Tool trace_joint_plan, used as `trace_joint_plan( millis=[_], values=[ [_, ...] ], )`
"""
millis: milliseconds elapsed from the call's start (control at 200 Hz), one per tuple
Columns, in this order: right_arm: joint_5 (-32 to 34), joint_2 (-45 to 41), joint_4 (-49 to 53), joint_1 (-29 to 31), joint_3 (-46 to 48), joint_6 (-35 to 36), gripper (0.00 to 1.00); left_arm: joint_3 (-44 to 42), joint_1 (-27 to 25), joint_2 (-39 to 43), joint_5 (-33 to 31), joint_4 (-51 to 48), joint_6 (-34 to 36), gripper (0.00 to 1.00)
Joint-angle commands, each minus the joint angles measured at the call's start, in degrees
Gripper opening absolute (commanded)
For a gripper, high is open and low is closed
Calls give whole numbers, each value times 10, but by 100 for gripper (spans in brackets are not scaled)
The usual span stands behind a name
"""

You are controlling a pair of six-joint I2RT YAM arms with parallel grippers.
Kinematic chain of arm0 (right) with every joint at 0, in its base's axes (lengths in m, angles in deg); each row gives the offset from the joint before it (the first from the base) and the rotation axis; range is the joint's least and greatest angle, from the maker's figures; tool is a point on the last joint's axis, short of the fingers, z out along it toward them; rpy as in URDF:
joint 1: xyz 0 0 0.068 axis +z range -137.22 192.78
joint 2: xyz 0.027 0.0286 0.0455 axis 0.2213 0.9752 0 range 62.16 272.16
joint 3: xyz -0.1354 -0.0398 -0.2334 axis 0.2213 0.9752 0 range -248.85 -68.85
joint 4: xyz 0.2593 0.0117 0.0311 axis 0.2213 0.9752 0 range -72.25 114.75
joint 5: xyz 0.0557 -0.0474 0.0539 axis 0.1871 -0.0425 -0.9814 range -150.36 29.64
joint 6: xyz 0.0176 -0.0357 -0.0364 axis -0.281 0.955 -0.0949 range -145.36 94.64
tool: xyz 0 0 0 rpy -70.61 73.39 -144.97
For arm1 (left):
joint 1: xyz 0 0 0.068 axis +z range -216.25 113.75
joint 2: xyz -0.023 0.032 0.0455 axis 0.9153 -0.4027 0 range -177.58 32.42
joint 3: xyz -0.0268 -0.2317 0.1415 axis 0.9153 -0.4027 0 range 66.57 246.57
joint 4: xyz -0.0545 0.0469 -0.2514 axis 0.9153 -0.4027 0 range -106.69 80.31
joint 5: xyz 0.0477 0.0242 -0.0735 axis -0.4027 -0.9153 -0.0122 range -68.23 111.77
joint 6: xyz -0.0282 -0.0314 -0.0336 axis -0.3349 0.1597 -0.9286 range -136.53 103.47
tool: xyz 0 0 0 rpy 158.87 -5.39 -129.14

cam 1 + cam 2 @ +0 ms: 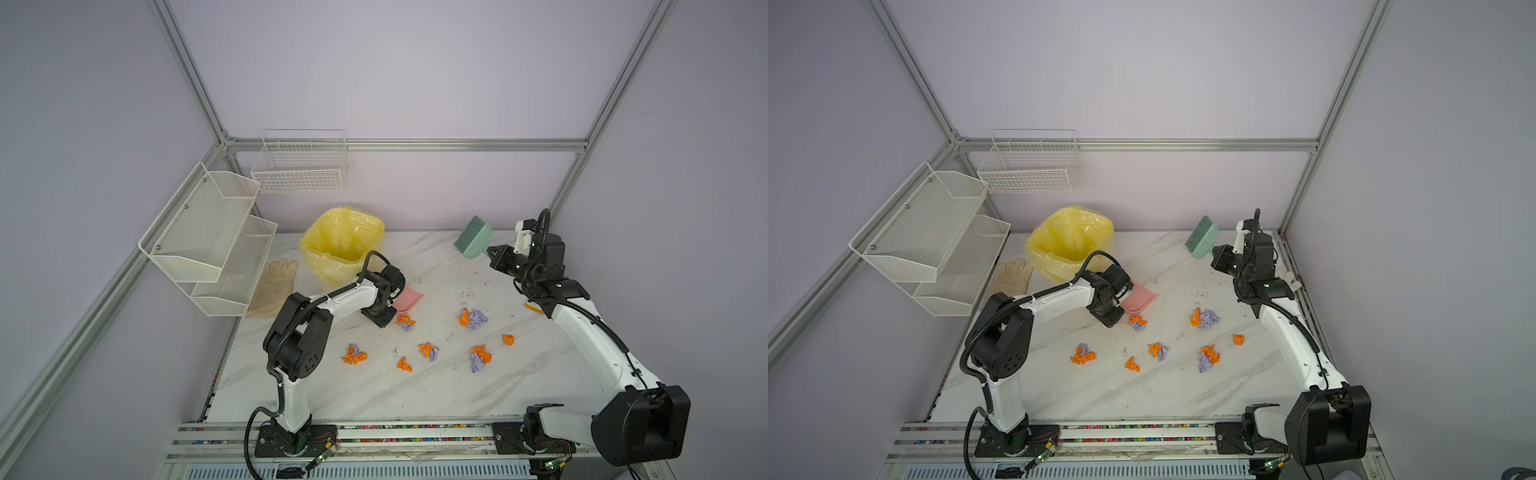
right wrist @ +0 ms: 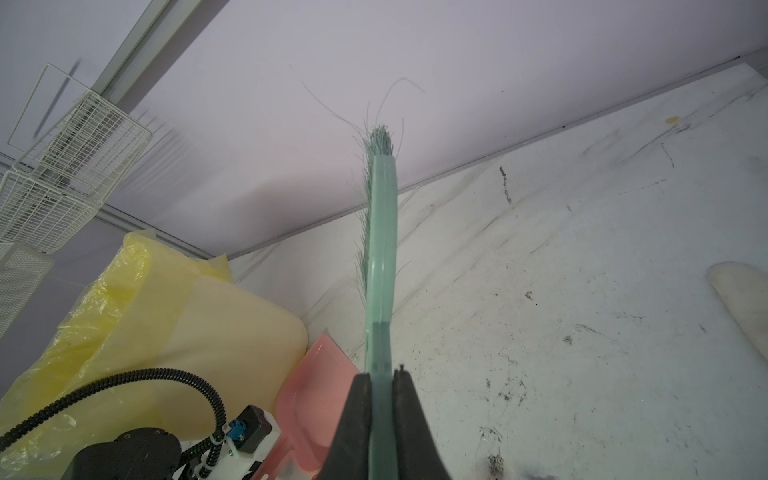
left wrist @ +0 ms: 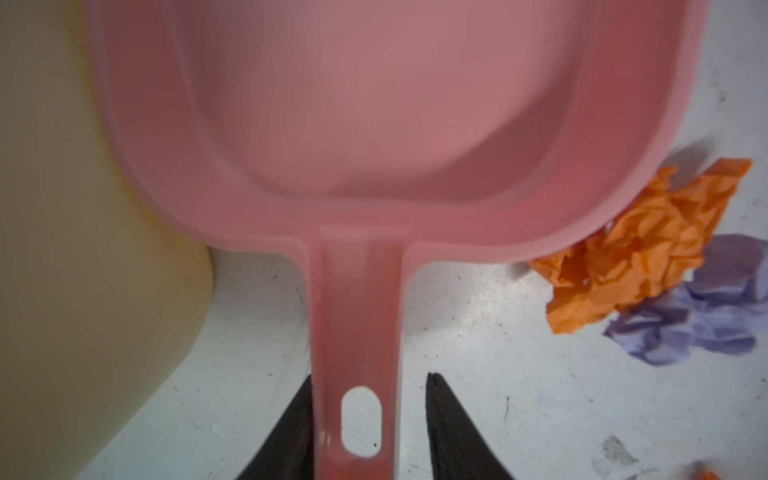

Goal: Sweep away the paper scraps from the table
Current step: 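Lower the left gripper over the pink dustpan handle while the right holds the brush, then close the left gripper on the dustpan handle while the right lowers the brush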

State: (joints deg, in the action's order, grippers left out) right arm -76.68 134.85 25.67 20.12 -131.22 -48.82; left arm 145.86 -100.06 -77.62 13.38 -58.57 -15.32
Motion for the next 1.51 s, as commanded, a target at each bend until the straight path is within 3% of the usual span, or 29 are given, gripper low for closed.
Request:
trace_joint_plan(
  millis=[0, 345, 445, 610, 930, 1110, 1245, 1405, 1500],
  values=[
    [-4, -15, -26, -2, 3, 12, 0, 39, 2, 4, -5, -2, 13, 36],
    [-14, -22, -7, -2, -13, 3, 0, 53, -4, 37, 39, -17, -1, 13],
    [-61, -31, 6, -1, -22, 39, 0, 68, -10, 51, 47, -34, -10, 6],
    [-103, -50, 33, -1, -19, 35, 0, 98, -16, 79, 51, -76, -24, 0],
    [-194, -78, 103, -1, 7, 52, 0, 157, -17, 111, -5, -199, -22, 0],
    [-164, -70, 173, -1, 10, 64, 0, 108, -17, 162, -60, -233, -13, 0],
    [-224, -44, 177, 2, 12, 60, 0, 78, -17, 206, -66, -258, -11, 0],
    [-236, 10, 214, 56, -1, 77, 0, 56, -16, 255, -109, -257, -29, 0],
    [-250, 15, 174, 106, 11, 43, 0, 63, -17, 257, -108, -256, -27, 0]
  ],
)
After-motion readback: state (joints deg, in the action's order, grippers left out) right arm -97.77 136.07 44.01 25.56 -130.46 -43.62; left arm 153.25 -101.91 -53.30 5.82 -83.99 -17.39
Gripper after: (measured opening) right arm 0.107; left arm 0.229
